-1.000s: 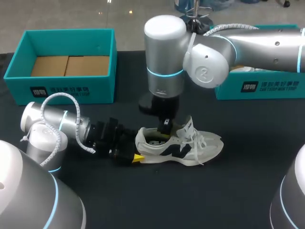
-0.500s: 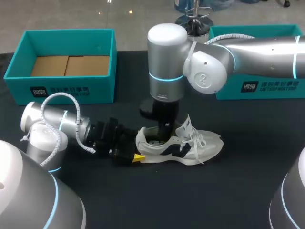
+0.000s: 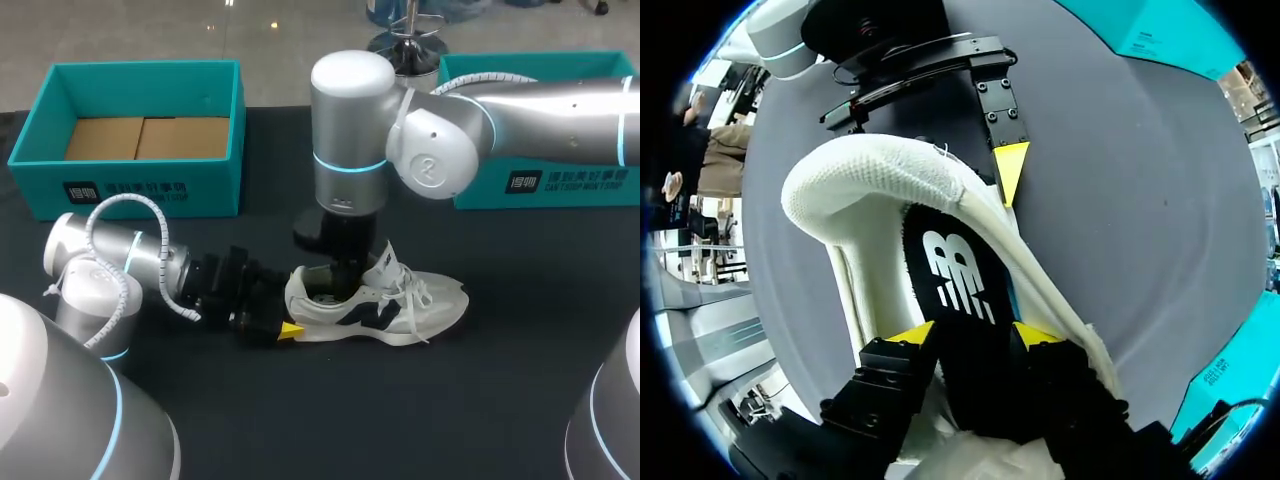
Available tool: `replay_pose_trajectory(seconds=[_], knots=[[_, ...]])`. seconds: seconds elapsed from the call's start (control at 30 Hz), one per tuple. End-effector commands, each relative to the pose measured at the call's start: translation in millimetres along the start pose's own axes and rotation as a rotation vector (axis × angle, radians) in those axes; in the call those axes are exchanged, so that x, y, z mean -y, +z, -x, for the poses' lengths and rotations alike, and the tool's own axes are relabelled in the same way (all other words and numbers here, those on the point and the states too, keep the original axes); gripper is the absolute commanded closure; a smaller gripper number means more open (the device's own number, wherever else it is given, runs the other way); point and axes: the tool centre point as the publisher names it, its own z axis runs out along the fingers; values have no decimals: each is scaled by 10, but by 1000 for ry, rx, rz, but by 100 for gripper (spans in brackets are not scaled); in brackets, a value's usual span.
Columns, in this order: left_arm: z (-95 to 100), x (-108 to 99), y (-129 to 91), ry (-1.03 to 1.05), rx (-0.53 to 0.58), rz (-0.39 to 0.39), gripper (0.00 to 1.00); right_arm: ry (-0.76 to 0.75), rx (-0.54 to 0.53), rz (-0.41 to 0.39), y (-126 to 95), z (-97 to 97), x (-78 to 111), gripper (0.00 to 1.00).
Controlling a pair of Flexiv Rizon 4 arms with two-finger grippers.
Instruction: Take the shoe out of the shoebox, open the shoe tongue, remove and reinsert the insole, then place the shoe into the shoebox
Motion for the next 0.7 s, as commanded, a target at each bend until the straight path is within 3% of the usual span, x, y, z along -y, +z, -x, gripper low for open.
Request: replay_pose_trajectory(seconds=[0.03,0.2,0.4,0.43,0.47,0.5,0.7], knots=[[-11,-27,25,1,0,1,100,-5,-27,2,169,24,-77,53],[-11,-27,25,1,0,1,100,-12,-77,12,430,-79,-185,53],[-11,-27,25,1,0,1,100,-4,-132,13,652,-245,-178,54],[-11,-27,25,1,0,1,100,0,-143,8,672,-266,-169,58],[-11,-27,25,1,0,1,100,4,-151,3,692,-282,-160,70],[-11,-27,25,1,0,1,100,4,-153,2,706,-293,-153,98],[-11,-27,25,1,0,1,100,14,-150,-10,665,-322,-106,100]])
